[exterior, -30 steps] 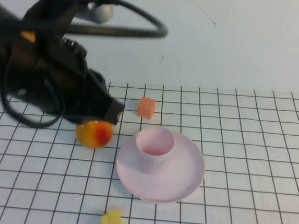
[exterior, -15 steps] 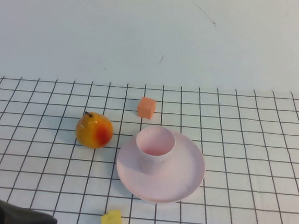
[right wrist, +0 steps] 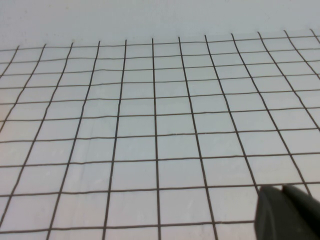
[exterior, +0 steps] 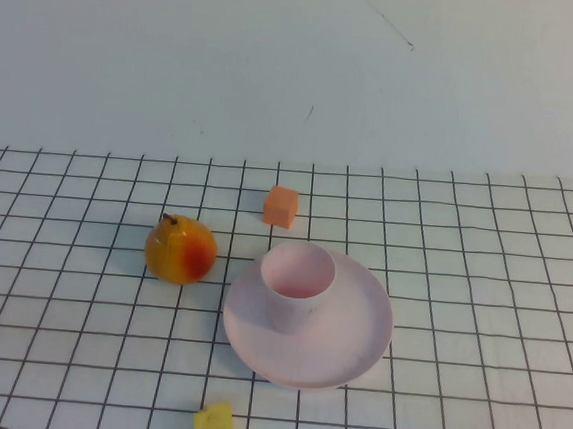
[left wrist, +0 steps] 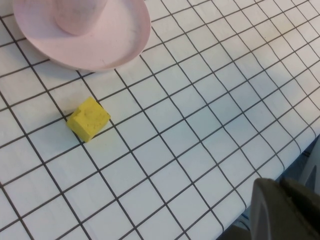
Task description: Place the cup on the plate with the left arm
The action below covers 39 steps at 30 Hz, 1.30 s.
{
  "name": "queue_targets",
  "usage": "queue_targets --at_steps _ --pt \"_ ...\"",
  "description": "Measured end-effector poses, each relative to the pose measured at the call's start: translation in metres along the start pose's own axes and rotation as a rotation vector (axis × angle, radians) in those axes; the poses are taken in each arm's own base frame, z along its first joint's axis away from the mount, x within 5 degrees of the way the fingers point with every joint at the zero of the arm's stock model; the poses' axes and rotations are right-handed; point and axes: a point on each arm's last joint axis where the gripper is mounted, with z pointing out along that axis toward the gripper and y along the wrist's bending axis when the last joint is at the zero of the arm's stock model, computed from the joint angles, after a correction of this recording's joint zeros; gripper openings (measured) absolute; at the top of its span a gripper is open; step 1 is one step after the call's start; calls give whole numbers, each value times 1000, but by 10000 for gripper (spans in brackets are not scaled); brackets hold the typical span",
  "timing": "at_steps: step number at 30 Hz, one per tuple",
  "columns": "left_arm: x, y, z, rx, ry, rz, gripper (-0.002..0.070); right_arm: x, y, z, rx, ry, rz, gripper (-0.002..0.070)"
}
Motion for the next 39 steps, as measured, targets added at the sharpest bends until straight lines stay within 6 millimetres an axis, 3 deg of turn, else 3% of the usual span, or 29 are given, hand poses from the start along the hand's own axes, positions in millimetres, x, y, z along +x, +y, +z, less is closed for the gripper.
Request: queue_targets --at_steps 7,12,18,22,26,31,39 --pt "2 -1 -3 1 -14 7 -1 0 0 0 0 0 0 -5" --pt "12 -3 -22 -23 -119 11 -1 0 0 0 0 0 -7 -5" --pt "26 -2 -53 -196 -450 128 -1 0 0 0 0 0 0 -5" --pt "37 5 -57 -351 -678 147 -1 0 0 0 0 0 0 -5" --pt "51 22 -42 -476 -805 109 -1 0 0 0 0 0 0 -5" --pt "68 54 -8 -584 -868 44 -1 0 0 0 0 0 0 -5" --pt "109 108 54 -675 -783 -30 -1 0 0 0 0 0 -7 -5"
